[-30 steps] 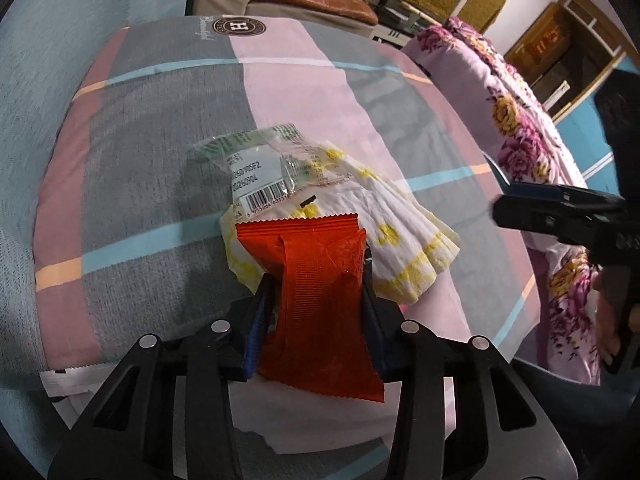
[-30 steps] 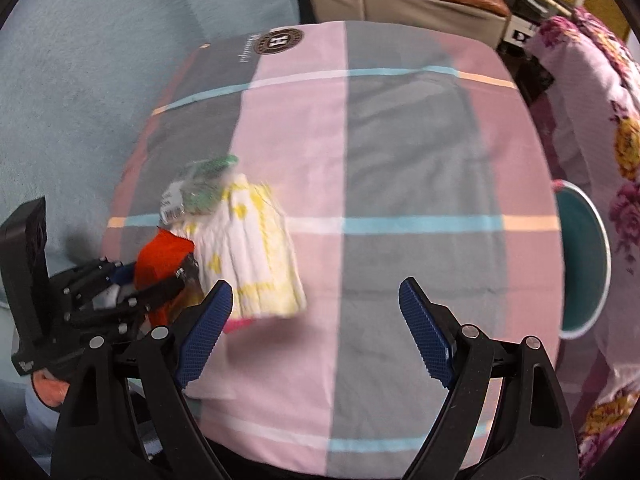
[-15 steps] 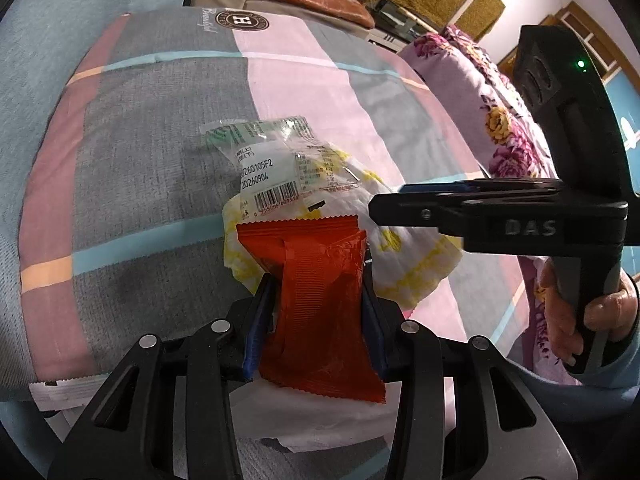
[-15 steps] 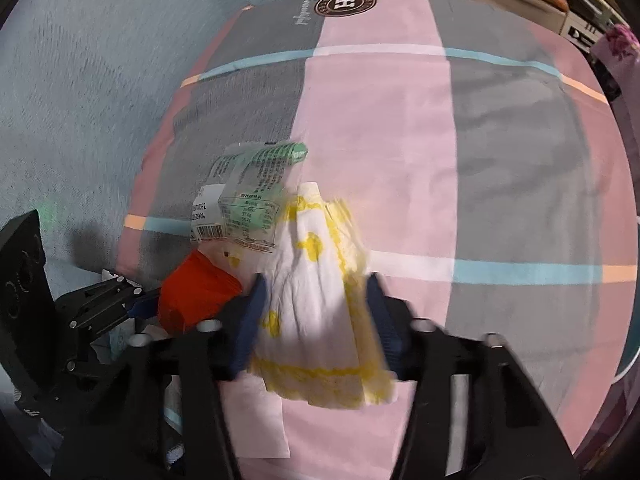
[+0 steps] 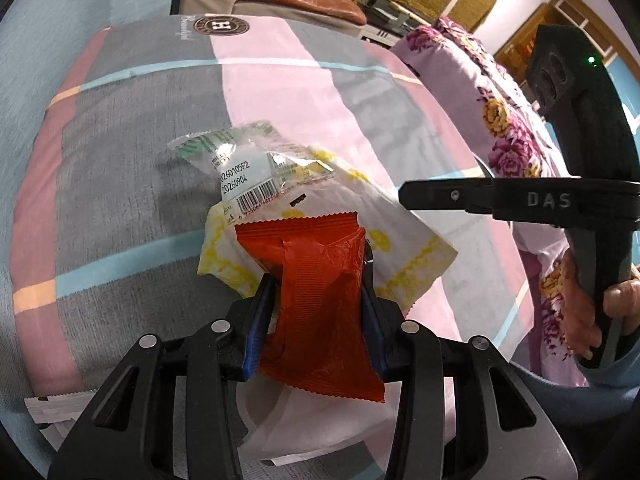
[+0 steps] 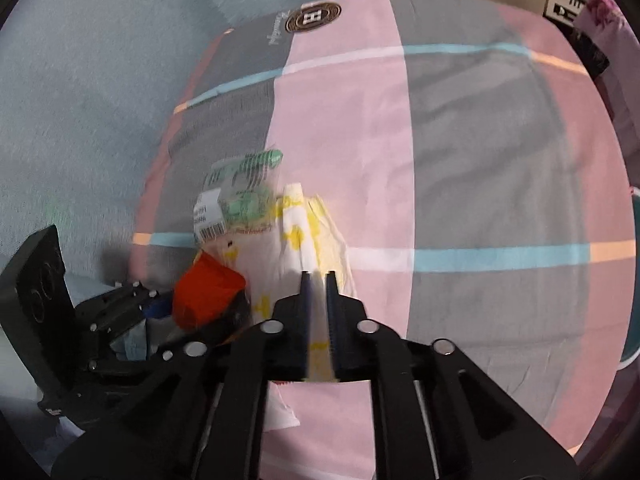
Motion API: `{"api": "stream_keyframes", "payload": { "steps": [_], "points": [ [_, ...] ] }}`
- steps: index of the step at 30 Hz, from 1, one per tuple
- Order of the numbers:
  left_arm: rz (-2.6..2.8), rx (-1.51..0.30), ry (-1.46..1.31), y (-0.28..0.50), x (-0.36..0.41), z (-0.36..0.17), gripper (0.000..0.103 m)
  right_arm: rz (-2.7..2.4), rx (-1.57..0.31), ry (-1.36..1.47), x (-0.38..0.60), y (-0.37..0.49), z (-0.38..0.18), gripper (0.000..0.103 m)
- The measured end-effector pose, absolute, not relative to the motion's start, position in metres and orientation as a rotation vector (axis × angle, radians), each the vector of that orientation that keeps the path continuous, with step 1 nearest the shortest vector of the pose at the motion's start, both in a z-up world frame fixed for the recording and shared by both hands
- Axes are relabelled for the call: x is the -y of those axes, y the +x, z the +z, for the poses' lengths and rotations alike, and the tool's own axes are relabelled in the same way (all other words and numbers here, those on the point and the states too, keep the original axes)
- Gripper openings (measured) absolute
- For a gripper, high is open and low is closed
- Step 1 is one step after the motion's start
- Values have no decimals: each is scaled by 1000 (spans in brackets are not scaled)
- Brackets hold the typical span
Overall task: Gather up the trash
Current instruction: 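Lift the red packet and yellow tissue and carry both toward the teal bin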
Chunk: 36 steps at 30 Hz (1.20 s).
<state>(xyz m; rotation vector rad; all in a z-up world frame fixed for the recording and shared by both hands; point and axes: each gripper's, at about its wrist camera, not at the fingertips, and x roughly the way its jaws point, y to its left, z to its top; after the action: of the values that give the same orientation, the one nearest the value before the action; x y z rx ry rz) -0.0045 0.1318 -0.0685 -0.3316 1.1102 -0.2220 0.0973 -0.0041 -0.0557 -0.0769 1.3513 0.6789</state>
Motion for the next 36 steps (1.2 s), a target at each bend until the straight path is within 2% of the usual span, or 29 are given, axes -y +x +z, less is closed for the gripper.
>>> {"api": "stream_keyframes", "payload": {
  "steps": [1, 2, 6, 7, 8, 9, 11, 30, 36],
  "points": [
    [-213, -1112, -340, -5, -134, -70, 42, 696, -1355, -78, 1, 97, -57, 40],
    [-206, -1113, -349, -5, -137, -71, 42, 706, -1359, -79, -2, 97, -58, 45],
    [-194, -1123, -376, -6, -146, -75, 42, 738, -1366, -114, -19, 94, -68, 45],
    [-194, -1125, -373, -5, -145, -75, 42, 742, -1362, -129, -23, 93, -71, 40],
    [-194, -1126, -370, -4, -144, -75, 42, 743, -1357, -144, -27, 92, -73, 23],
    [-195, -1126, -363, -3, -142, -74, 42, 745, -1360, -157, -29, 91, -75, 14],
    [-194, -1127, -359, -2, -141, -74, 42, 746, -1351, -168, -29, 89, -74, 6],
    [-150, -1088, -325, 16, -120, -45, 42, 670, -1197, 93, 88, 106, 5, 4],
    [-175, -1074, -288, 28, -94, -34, 42, 567, -1152, 57, 113, 110, 9, 4]
  ]
}}
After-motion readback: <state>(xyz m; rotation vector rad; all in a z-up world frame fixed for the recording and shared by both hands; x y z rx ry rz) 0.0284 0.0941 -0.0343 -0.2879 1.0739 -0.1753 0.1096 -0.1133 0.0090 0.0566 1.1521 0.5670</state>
